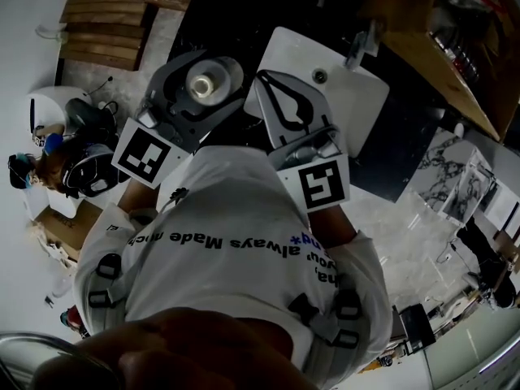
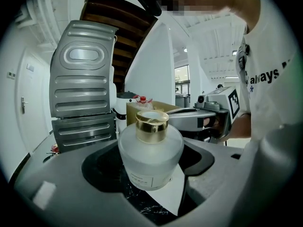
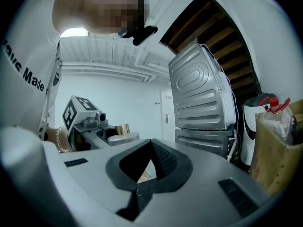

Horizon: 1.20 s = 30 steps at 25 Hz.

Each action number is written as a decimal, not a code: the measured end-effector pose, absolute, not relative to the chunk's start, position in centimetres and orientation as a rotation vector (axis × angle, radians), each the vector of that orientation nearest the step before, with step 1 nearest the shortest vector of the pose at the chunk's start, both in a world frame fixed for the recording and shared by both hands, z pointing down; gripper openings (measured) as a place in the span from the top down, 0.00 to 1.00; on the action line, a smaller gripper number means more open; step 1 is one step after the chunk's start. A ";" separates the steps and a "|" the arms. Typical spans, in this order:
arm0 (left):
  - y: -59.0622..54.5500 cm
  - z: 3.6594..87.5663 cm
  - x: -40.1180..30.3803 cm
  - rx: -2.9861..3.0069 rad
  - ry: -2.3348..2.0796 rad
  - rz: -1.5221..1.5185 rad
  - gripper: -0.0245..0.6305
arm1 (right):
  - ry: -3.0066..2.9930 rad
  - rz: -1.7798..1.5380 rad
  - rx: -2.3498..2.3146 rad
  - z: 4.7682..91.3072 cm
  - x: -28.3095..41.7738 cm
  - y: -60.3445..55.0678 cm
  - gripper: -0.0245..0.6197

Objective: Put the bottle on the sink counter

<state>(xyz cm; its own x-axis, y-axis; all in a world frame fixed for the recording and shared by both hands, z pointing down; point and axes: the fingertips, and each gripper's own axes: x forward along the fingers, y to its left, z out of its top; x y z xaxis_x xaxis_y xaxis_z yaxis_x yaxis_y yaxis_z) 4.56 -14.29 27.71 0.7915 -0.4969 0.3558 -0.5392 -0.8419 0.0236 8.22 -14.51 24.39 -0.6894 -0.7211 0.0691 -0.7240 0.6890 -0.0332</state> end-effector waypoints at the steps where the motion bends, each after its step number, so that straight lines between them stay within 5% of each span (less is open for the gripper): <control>1: -14.7 27.8 4.4 2.852 -0.827 0.520 0.45 | -2.837 0.088 1.222 24.5 8.0 -15.0 0.95; 30: -31.4 44.5 -1.9 2.828 -0.866 0.665 0.45 | -2.606 0.253 1.309 42.4 2.3 -29.2 0.95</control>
